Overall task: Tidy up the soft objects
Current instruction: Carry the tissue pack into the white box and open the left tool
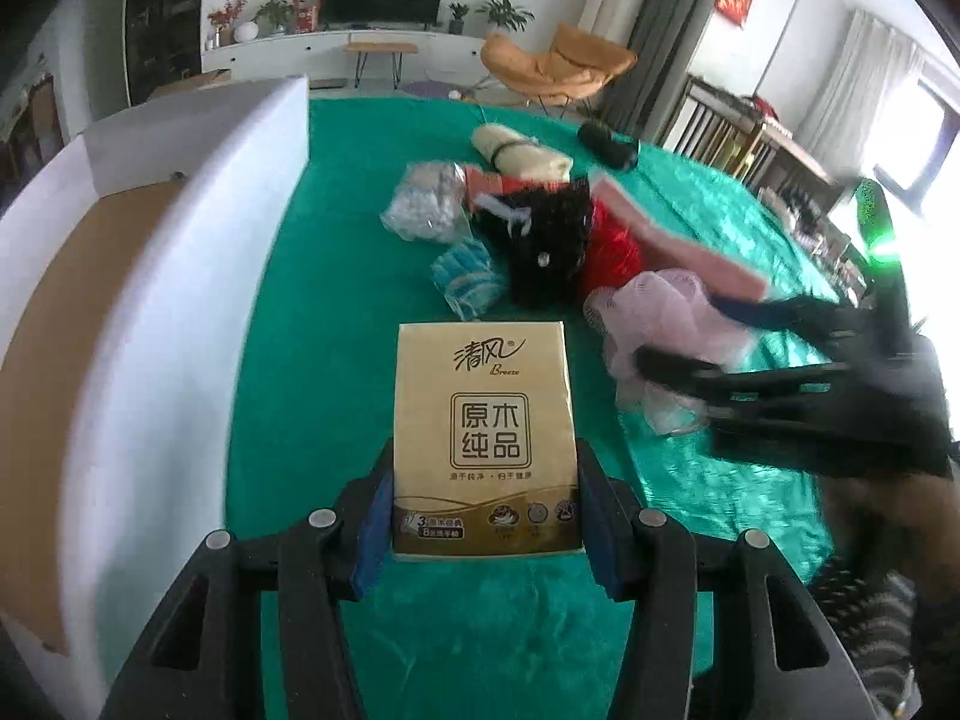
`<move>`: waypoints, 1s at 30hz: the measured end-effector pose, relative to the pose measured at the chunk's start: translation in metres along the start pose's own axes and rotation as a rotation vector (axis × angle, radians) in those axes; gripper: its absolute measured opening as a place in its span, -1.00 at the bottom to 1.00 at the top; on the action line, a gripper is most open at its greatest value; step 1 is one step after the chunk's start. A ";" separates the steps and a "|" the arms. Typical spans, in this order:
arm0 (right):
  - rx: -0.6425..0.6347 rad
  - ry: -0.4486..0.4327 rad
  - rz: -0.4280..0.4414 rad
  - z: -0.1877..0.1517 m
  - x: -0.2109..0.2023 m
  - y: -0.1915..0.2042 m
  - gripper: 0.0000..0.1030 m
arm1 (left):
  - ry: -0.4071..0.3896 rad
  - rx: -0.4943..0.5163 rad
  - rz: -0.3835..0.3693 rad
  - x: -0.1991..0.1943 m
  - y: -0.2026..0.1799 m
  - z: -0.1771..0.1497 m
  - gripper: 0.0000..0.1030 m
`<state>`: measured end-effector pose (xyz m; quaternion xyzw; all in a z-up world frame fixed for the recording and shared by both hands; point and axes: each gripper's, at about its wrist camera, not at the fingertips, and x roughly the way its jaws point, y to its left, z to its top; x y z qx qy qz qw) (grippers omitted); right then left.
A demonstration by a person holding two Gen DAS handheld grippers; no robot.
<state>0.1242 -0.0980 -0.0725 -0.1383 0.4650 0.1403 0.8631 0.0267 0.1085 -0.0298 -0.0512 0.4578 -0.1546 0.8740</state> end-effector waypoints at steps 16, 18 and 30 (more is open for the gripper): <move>0.154 -0.187 0.465 0.079 -0.125 0.056 -0.64 | -0.203 -0.186 0.185 -0.129 0.126 0.023 0.02; 0.131 -0.197 0.558 0.100 -0.130 0.092 -0.64 | -0.214 -0.225 0.232 -0.142 0.150 0.018 0.03; 0.095 -0.162 0.590 0.100 -0.079 0.166 0.57 | -0.270 -0.419 0.347 -0.151 0.209 -0.012 1.00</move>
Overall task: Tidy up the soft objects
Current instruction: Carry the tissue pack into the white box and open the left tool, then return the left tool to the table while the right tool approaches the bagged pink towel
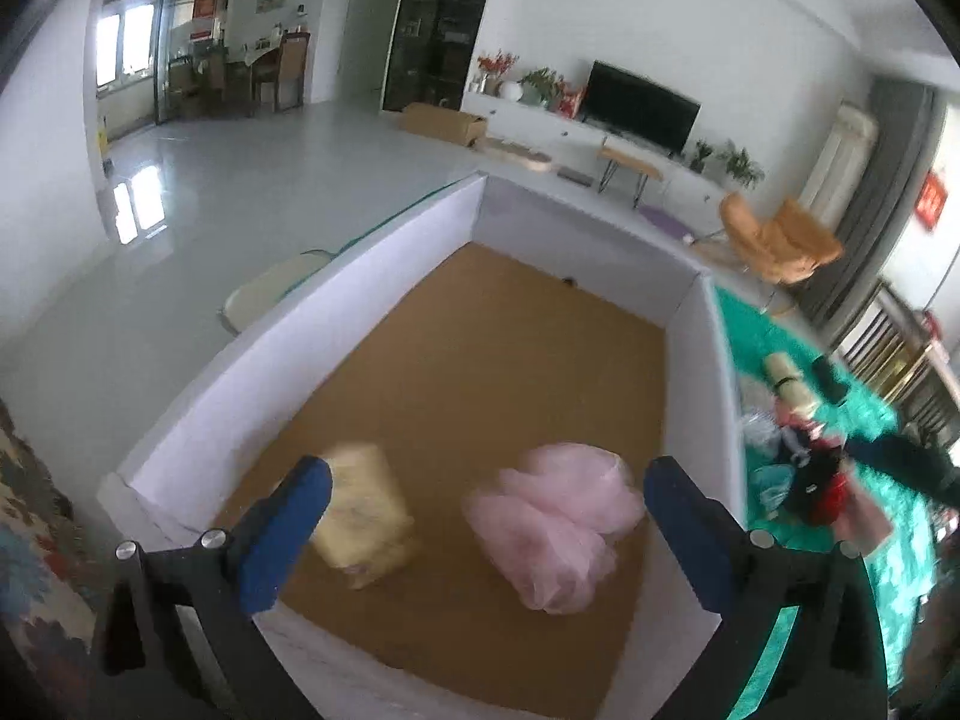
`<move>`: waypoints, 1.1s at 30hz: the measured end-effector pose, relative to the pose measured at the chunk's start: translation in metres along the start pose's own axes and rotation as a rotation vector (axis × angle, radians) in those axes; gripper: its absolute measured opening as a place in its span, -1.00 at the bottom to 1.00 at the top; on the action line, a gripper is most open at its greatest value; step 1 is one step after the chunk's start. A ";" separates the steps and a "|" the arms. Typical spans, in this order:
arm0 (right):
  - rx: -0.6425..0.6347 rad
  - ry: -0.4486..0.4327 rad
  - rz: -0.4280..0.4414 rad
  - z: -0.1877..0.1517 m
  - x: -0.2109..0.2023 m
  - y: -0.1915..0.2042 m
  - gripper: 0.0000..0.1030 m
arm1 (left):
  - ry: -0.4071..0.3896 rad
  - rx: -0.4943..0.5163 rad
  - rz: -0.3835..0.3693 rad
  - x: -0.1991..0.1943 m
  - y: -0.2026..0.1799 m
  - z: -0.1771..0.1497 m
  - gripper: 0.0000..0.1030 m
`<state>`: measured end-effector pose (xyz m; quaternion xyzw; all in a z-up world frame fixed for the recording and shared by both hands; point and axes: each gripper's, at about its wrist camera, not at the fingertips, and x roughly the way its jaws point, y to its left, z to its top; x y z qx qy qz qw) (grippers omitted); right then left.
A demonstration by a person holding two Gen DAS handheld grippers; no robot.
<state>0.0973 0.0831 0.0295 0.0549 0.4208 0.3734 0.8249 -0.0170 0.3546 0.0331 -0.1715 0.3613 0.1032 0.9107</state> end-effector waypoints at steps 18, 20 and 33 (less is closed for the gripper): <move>0.216 0.052 -0.757 -0.170 -0.091 -0.233 0.57 | 0.321 0.445 -0.329 0.106 -0.268 -0.141 1.00; 0.190 0.044 -0.768 -0.158 -0.089 -0.251 0.57 | 0.289 0.467 -0.289 0.120 -0.276 -0.147 1.00; 0.264 -0.022 -0.769 -0.119 -0.084 -0.310 0.84 | 0.205 0.494 -0.174 0.170 -0.292 -0.135 1.00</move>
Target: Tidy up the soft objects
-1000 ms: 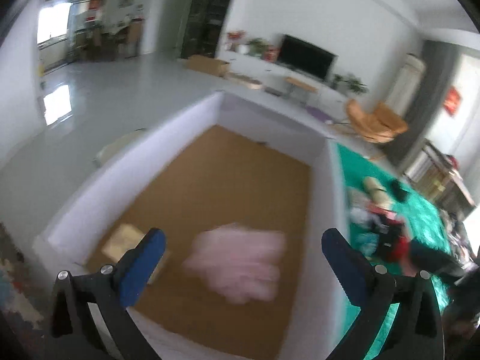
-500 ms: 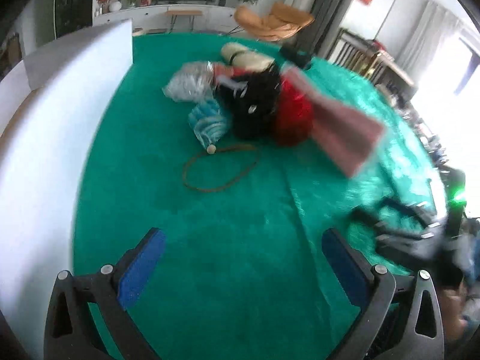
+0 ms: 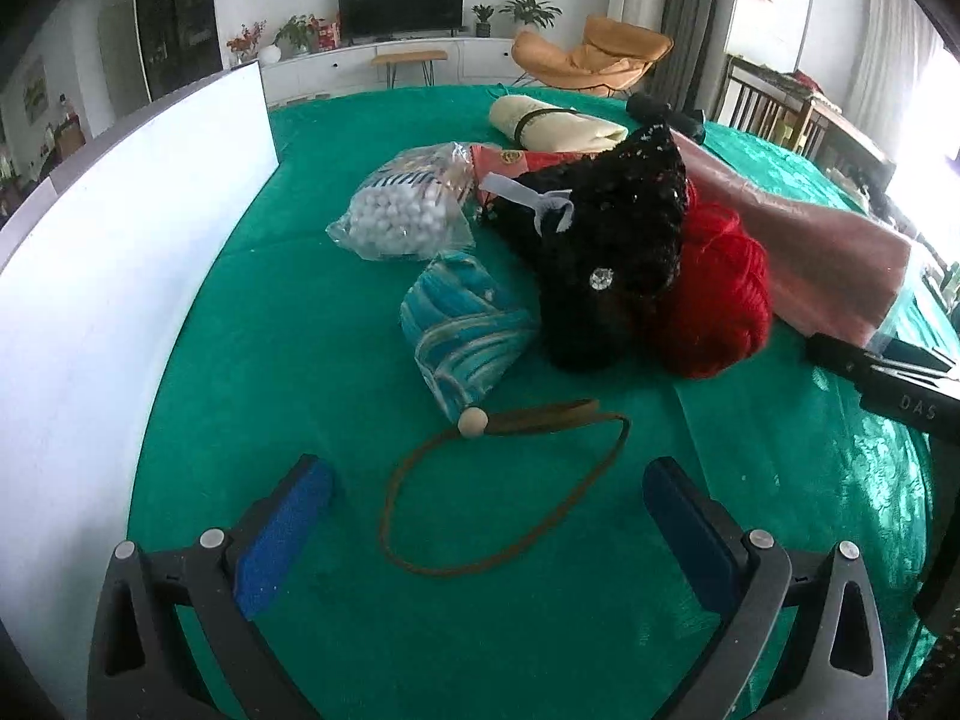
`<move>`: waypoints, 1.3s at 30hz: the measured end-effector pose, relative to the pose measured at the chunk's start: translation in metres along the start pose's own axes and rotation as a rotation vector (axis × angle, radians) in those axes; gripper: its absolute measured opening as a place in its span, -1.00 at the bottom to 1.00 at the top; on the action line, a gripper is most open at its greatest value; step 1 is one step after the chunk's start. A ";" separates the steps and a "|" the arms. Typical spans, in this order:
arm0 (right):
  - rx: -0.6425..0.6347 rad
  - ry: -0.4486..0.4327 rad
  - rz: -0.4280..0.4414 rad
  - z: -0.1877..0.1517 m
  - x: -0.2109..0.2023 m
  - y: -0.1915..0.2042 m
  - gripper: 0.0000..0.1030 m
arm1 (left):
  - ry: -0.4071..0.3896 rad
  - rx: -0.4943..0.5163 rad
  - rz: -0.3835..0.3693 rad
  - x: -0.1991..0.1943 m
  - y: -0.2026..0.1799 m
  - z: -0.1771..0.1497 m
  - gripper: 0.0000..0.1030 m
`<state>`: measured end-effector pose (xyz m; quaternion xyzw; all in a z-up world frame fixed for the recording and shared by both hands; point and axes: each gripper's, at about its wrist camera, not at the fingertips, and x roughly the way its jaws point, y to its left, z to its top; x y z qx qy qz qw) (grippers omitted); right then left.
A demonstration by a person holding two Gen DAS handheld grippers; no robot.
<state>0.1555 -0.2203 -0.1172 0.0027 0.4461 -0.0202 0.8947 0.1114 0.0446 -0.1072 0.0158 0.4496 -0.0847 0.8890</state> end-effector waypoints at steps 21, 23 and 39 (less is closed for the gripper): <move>0.000 0.000 0.000 0.000 0.000 -0.001 0.84 | 0.009 0.020 0.032 -0.001 -0.002 0.000 1.00; 0.000 0.000 0.000 0.000 -0.001 -0.001 0.84 | 0.009 0.020 0.032 -0.001 -0.002 0.000 1.00; 0.001 0.000 0.000 0.001 -0.001 -0.001 0.84 | 0.009 0.020 0.032 -0.002 -0.002 0.000 1.00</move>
